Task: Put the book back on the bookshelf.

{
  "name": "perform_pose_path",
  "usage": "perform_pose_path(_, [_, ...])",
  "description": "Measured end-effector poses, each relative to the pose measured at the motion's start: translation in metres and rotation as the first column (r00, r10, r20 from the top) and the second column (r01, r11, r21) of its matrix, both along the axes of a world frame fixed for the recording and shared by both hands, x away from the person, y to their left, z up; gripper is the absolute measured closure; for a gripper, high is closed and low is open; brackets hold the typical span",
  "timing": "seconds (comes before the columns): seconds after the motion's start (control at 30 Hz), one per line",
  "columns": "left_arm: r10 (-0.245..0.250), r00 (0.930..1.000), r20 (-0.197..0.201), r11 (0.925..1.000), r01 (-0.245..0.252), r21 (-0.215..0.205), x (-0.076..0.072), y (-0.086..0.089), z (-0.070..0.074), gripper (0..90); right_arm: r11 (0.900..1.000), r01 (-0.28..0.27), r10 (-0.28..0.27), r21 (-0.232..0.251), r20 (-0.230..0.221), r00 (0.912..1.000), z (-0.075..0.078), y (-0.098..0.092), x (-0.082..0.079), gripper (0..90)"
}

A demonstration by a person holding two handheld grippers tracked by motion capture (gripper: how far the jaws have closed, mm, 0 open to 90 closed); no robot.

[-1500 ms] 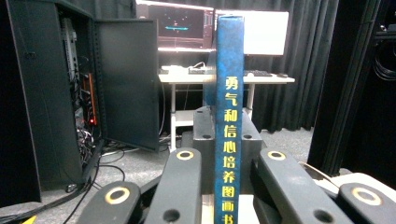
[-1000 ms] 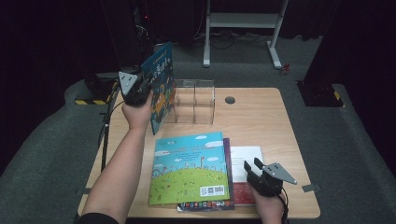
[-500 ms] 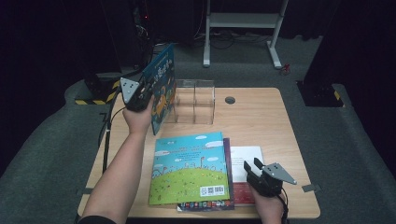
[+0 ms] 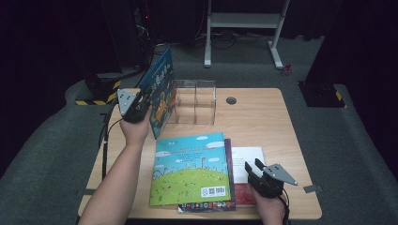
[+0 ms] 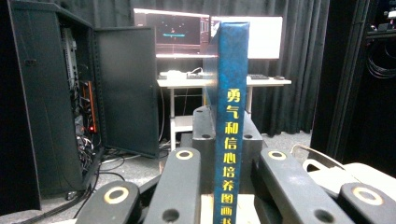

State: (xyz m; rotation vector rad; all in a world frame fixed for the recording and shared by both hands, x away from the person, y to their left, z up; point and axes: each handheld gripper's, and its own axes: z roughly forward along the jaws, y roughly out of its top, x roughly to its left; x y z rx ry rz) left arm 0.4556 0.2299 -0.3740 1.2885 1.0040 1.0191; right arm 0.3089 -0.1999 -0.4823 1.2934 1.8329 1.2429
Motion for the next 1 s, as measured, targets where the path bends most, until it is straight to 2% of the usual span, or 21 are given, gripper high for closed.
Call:
perform_pose_path(0.4, [0.02, 0.9989, -0.043, 0.9994, -0.022, -0.028, -0.011, 0.009, -0.003, 82.4, 1.0, -0.002, 0.002, -0.006, -0.002, 1.0, 0.0, 0.001, 0.0, 55.4])
perform_pose_path(0.73, [0.051, 0.9957, -0.077, 0.9944, -0.058, -0.088, -0.015, 0.025, -0.006, 82.1, 1.0, -0.003, 0.003, -0.006, -0.001, 1.0, 0.0, 0.001, 0.0, 55.4])
perform_pose_path(1.0, [0.046, 0.996, -0.076, 0.9958, -0.052, -0.076, -0.015, 0.027, -0.007, 81.8, 1.0, -0.003, 0.003, -0.007, -0.002, 1.0, 0.0, 0.001, 0.0, 55.4])
